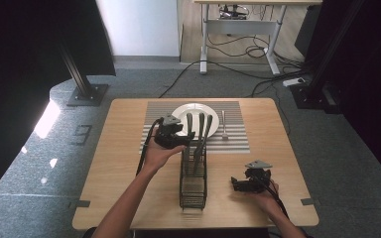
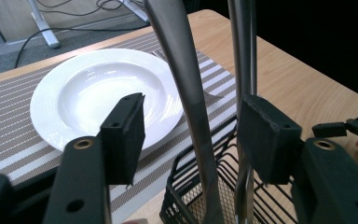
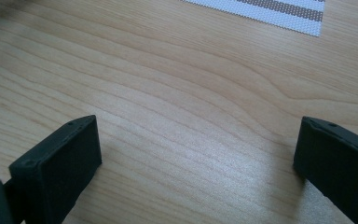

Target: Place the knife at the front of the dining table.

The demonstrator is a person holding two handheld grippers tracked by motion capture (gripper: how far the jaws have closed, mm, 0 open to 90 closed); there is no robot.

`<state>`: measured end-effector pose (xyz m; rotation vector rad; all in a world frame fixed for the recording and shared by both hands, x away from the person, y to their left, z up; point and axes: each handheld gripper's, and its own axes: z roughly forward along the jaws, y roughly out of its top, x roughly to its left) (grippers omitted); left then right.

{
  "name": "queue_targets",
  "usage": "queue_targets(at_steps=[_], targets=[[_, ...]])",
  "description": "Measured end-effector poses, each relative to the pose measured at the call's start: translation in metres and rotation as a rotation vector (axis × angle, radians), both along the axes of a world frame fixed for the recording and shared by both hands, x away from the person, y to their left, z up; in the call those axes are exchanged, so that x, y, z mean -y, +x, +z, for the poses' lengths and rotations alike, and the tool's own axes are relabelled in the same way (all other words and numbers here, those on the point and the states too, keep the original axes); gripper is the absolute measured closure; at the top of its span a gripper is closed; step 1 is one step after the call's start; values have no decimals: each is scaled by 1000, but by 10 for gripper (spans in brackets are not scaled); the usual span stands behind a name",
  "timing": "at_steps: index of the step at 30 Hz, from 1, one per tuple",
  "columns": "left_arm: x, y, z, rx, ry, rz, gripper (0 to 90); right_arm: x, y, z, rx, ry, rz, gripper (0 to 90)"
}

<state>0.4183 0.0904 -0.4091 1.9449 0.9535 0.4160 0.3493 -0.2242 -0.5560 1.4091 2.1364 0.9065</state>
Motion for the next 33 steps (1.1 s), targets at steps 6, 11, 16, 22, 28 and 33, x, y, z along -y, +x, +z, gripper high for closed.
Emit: queue_targets(at_steps=[6, 11, 16, 22, 28, 33], targets=[[6, 5, -7, -8, 14, 20, 519, 0, 0, 0, 1, 0, 4, 11], [5, 10, -11, -32, -8, 13, 614, 0, 0, 0, 3, 1, 8, 13], [5, 12, -12, -62, -51, -27, 725, 0, 0, 0, 3, 1, 10, 15], [1, 15, -14, -88, -104, -51, 774, 0, 0, 0, 3, 1, 12, 16], [-1, 16, -16, -88, -124, -64, 789, 0, 0, 0, 3, 1, 15, 17], [-1, 14, -14, -82, -169, -106, 809, -1, 0, 0, 3, 1, 15, 17]])
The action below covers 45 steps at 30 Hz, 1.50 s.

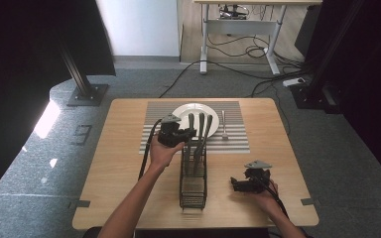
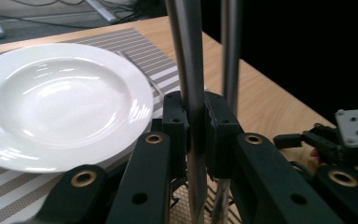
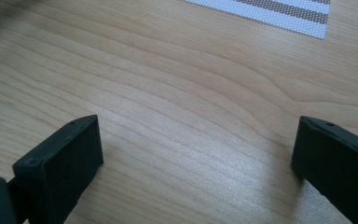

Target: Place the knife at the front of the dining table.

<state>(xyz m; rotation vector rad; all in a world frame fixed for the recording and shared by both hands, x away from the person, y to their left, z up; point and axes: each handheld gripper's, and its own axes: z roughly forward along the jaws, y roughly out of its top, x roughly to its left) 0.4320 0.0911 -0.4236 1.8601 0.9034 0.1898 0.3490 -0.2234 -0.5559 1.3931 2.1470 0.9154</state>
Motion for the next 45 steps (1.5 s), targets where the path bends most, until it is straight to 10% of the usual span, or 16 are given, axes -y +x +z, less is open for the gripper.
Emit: queue_targets(at_steps=[14, 28, 45], targets=[[1, -12, 14, 84, -21, 2, 829, 0, 0, 0, 0, 1, 1, 20], [-16, -35, 78, 248, -74, 28, 831, 0, 0, 0, -1, 1, 4, 23], [-49, -47, 113, 312, -122, 88, 832, 0, -1, 0, 3, 0, 3, 26]])
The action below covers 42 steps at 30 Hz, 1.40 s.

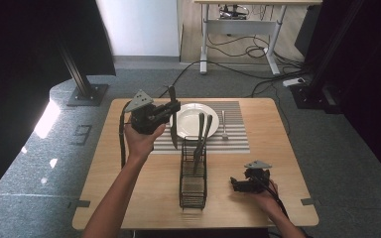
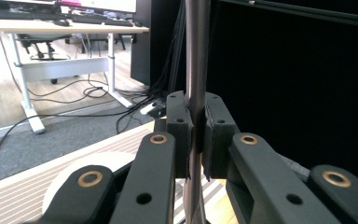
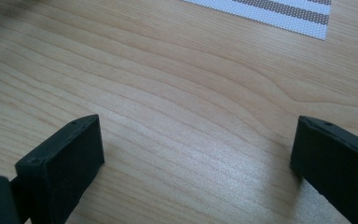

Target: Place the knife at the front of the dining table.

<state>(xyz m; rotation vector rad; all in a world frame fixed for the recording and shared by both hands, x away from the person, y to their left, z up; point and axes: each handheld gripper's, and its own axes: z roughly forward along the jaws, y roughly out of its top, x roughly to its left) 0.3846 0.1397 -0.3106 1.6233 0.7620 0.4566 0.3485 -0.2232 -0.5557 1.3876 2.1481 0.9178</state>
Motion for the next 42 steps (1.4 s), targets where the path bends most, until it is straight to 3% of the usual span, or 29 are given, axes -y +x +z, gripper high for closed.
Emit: queue_targets(at_steps=[8, 16, 22, 30, 42], targets=[[-11, 2, -14, -27, 15, 32, 833, 0, 0, 0, -2, 1, -2, 26], [-27, 11, -42, -86, 51, 76, 834, 0, 0, 0, 0, 1, -3, 27], [-41, 23, -66, -157, 71, 133, 834, 0, 0, 0, -1, 1, -2, 26], [-50, 35, -90, -226, 117, 171, 835, 0, 0, 0, 0, 1, -2, 26], [-54, 53, -100, -257, 156, 219, 834, 0, 0, 0, 1, 2, -3, 26]])
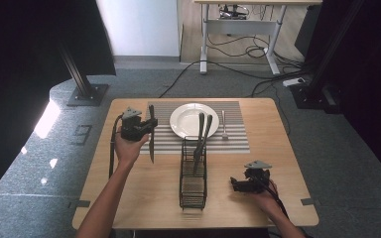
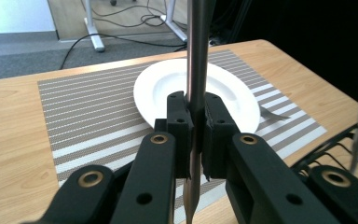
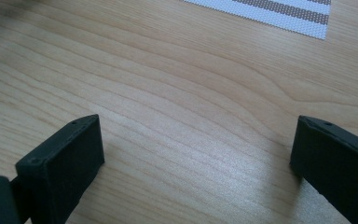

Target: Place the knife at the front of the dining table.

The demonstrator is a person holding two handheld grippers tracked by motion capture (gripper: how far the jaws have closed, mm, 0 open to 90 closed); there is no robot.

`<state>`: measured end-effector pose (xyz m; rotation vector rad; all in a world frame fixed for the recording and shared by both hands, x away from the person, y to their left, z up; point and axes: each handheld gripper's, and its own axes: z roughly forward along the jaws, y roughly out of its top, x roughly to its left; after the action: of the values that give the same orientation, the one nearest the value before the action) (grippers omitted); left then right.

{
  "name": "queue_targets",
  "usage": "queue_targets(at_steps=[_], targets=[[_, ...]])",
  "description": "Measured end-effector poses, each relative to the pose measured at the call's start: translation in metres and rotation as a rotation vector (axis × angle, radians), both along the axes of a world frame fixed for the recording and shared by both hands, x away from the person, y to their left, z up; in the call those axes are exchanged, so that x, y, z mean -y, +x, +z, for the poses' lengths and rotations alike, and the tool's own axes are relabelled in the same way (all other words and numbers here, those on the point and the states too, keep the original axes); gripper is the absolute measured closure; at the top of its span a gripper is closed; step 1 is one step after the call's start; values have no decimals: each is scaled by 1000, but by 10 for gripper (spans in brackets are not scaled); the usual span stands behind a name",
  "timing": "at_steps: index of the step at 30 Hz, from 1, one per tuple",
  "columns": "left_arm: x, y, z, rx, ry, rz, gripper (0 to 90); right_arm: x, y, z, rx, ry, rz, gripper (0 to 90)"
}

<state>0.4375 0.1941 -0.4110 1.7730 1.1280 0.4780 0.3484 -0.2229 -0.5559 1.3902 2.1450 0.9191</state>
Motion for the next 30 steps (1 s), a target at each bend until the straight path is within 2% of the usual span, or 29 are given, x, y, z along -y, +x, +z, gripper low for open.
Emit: queue_targets(at_steps=[5, 8, 15, 23, 30], targets=[[1, 7, -3, -3, 14, 9, 835, 0, 0, 0, 0, 0, 0, 26], [2, 14, -6, -11, 0, 20, 834, 0, 0, 0, -1, 1, 1, 27], [4, 24, -14, -33, 4, 31, 835, 0, 0, 0, -3, 2, 3, 27], [3, 31, -25, -53, 11, 55, 835, 0, 0, 0, -1, 1, 4, 28], [3, 37, -27, -63, 8, 63, 836, 0, 0, 0, 0, 0, 3, 29]])
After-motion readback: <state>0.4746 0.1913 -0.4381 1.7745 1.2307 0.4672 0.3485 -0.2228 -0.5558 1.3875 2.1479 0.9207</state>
